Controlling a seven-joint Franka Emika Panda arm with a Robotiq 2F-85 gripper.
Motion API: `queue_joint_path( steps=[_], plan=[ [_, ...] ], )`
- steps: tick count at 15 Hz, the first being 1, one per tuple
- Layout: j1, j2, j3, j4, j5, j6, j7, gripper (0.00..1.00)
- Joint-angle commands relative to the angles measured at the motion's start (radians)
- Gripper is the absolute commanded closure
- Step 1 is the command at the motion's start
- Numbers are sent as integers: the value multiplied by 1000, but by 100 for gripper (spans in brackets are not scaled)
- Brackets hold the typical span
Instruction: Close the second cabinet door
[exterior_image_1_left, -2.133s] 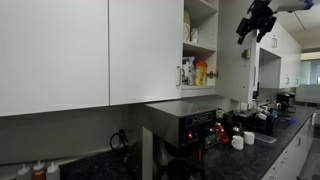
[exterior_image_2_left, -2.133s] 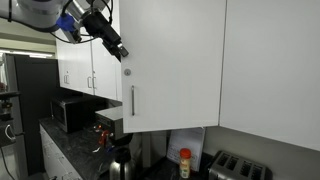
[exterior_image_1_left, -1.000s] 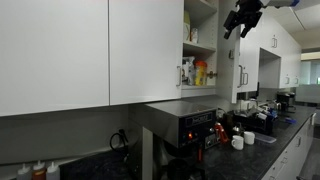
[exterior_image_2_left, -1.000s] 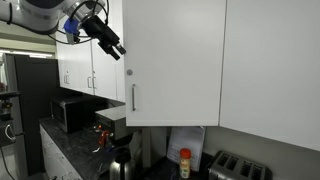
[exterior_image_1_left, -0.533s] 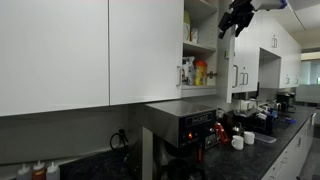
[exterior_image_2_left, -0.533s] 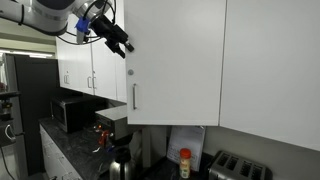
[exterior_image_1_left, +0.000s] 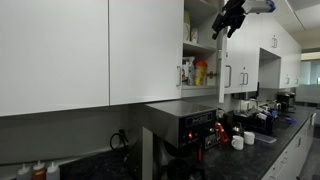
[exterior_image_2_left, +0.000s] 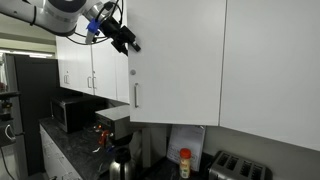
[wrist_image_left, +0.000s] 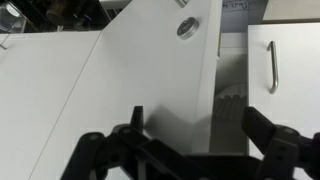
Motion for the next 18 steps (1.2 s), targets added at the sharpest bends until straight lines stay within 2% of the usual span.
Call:
queue_joint_path(
  steps=[1, 11, 13, 14, 18],
  plan=[
    [19, 56, -16, 41, 27, 15, -51, 0],
    [49, 143, -17, 76, 50, 40, -75, 0],
    [49, 167, -17, 95, 49, 15, -83, 0],
    [36, 119, 1, 55, 36, 22, -44, 0],
    [36, 121, 1, 58, 36, 22, -44, 0]
  ],
)
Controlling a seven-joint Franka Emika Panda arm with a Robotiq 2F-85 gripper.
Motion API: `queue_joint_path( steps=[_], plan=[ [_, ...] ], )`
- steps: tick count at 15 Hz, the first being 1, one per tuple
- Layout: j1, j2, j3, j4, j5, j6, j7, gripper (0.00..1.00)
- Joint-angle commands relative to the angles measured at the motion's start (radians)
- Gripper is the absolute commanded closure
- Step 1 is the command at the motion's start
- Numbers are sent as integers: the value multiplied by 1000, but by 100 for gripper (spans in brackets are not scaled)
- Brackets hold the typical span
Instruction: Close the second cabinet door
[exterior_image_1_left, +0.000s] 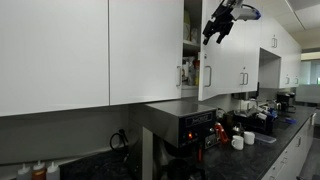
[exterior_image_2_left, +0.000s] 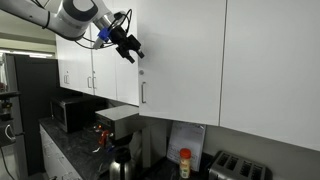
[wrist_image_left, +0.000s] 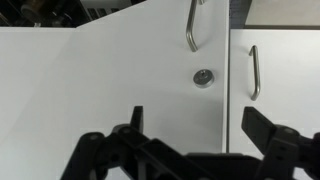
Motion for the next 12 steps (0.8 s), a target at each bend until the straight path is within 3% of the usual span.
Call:
queue_joint_path(
  steps=[1, 12],
  plan=[
    [1, -1, -9, 3, 16, -4, -14, 0],
    [71, 203, -31, 131, 61, 99, -147, 0]
  ],
)
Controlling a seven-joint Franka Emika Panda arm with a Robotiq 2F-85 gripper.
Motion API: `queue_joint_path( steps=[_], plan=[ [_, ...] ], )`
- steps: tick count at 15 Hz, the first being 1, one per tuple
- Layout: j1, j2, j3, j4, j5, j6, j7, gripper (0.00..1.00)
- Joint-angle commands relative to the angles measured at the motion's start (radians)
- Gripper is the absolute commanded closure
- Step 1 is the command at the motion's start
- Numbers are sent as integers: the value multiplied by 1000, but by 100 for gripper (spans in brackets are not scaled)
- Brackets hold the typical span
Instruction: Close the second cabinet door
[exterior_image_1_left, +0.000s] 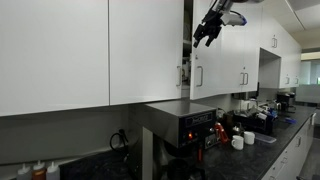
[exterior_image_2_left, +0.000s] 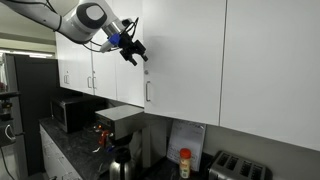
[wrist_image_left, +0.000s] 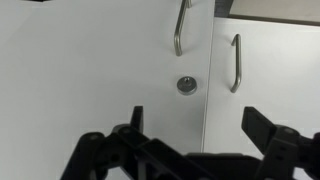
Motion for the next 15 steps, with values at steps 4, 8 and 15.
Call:
queue_joint_path(
  steps=[4, 8, 15],
  plan=[
    [23, 155, -11, 121, -2, 62, -90, 0],
    [25, 224, -11, 179, -14, 85, -119, 0],
    [47, 267, -17, 232, 44, -15, -156, 0]
  ],
)
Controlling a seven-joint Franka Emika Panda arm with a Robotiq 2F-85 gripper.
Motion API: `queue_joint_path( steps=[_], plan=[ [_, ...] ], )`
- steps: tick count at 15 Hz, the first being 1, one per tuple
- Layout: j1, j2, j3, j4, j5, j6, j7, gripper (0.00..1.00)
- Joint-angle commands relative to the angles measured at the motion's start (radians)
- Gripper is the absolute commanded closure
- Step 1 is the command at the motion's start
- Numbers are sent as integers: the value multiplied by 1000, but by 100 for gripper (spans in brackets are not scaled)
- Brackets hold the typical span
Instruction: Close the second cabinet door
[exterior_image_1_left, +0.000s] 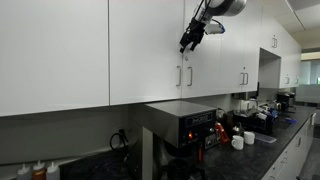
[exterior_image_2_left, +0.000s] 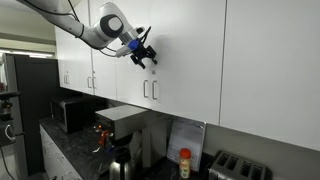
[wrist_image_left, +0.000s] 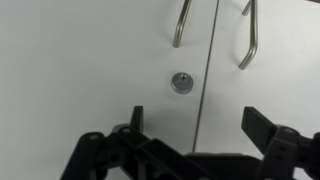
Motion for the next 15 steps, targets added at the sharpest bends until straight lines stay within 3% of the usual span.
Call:
queue_joint_path(
  steps=[1, 8, 15],
  plan=[
    [29, 10, -14, 33, 53, -124, -41, 0],
    [61, -173, -2, -40, 98, -487, -13, 0],
    [54, -409, -19, -241, 94, -664, 47, 0]
  ],
)
